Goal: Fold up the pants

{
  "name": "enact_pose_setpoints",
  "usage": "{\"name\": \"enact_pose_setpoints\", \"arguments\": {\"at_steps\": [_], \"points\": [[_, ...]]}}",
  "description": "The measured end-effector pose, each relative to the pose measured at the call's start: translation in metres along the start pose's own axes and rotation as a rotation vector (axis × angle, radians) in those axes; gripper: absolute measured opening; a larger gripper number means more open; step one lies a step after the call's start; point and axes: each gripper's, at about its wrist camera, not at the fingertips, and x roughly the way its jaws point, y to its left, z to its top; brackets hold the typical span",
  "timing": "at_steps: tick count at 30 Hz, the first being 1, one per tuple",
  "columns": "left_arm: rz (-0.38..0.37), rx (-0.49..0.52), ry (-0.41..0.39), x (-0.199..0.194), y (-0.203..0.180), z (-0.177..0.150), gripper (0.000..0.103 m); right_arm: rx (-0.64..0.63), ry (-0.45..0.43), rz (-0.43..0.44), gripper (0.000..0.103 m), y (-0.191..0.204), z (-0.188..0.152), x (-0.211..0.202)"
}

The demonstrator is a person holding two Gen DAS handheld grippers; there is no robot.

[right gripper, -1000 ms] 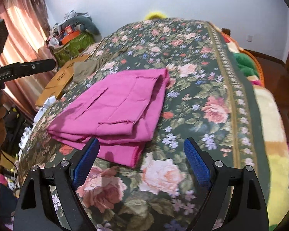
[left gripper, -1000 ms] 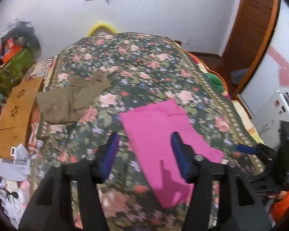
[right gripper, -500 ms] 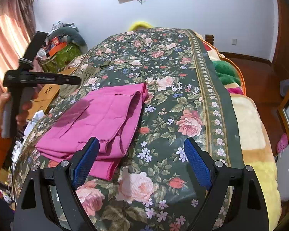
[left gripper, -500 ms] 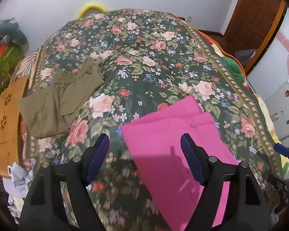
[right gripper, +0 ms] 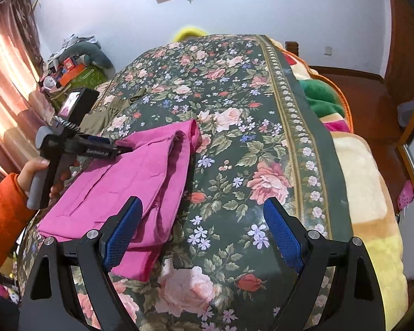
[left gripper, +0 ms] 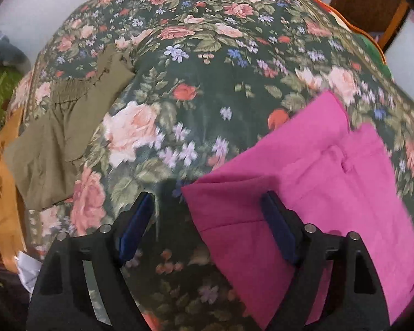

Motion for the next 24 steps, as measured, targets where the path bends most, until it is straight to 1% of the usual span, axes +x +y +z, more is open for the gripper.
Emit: {"name": "enact_pose_setpoints", "arguments": {"at_steps": [3,9,13,18,22,24], "points": [[0.028,0.005,-0.012,-0.011,0.002,-0.018,0.082,-0.003,0.006,0.015,0.087,0.003,0.001,0.002],[0.014,-0.071,-0.010,-0.037,0.017,-0.054,0.082,-0.029,0.008,0.052,0.087,0.018,0.000,0.001],[-0.001,-0.117,-0.022,-0.061,0.022,-0.085,0.082,-0.061,0.020,0.063,0.087,0.030,-0.005,0.001],[-0.006,-0.122,-0.058,-0.085,0.018,-0.119,0.082,-0.087,0.064,0.078,0.087,0.038,-0.014,0.011],[0.001,-0.147,-0.077,-0.094,0.018,-0.131,0.082,-0.078,0.126,0.074,0.083,0.037,-0.021,0.031],[0.015,-0.145,-0.098,-0.098,0.016,-0.136,0.082,-0.047,0.147,0.102,0.077,0.032,-0.021,0.038]]}}
